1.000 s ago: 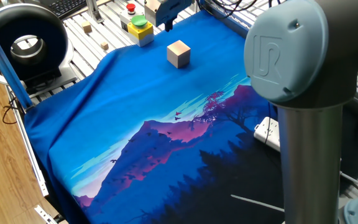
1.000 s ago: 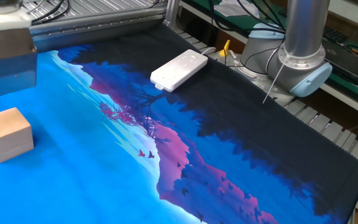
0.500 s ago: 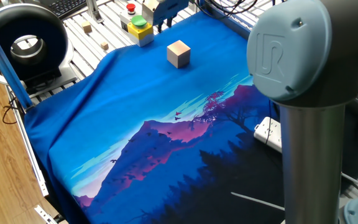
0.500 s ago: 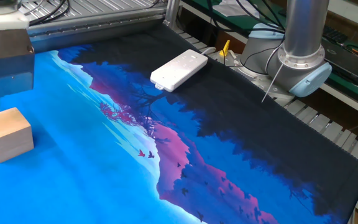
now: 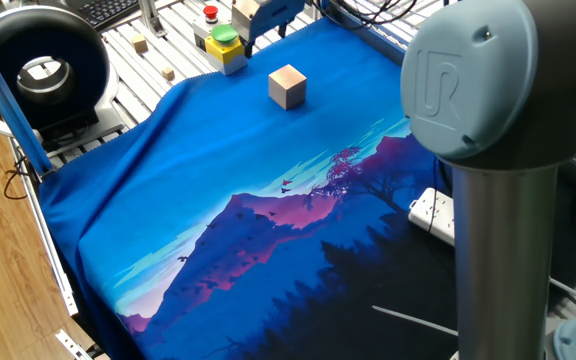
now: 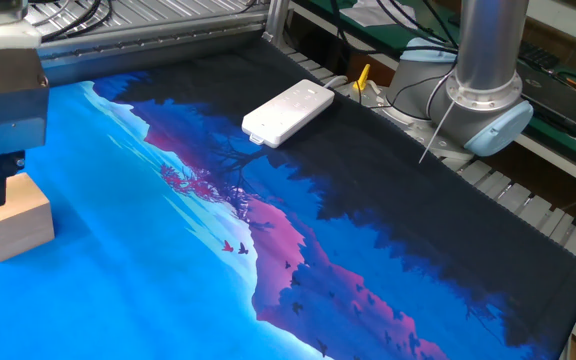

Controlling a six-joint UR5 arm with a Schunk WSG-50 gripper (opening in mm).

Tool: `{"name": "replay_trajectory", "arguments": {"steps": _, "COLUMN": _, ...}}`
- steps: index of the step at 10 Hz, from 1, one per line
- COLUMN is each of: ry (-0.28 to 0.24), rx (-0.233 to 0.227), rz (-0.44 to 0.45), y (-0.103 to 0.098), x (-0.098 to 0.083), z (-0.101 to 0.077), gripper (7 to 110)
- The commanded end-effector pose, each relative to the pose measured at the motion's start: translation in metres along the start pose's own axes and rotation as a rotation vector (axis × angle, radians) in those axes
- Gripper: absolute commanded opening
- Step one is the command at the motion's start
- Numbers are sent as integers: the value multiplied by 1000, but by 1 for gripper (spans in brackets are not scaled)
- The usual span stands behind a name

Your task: Hold a small block with the gripper and sweep it from left to right on the table

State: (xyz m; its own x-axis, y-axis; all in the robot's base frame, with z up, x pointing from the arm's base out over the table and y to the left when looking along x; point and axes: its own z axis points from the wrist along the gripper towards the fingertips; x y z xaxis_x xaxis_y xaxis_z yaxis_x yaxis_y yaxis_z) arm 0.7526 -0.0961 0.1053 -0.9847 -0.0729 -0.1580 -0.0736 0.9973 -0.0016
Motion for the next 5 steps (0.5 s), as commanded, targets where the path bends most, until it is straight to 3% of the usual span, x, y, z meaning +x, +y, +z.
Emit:
{"name": "replay_trajectory", "arguments": {"steps": 1, "ry": 16, "rx": 6, "rz": 10, "y": -20, "x": 11, "z": 15, "gripper": 88}}
{"name": "replay_trajectory", "arguments": {"steps": 5, "ry": 22, "rx": -17, "rz": 29, "y": -21, "x": 15, "z": 31, "gripper": 88}}
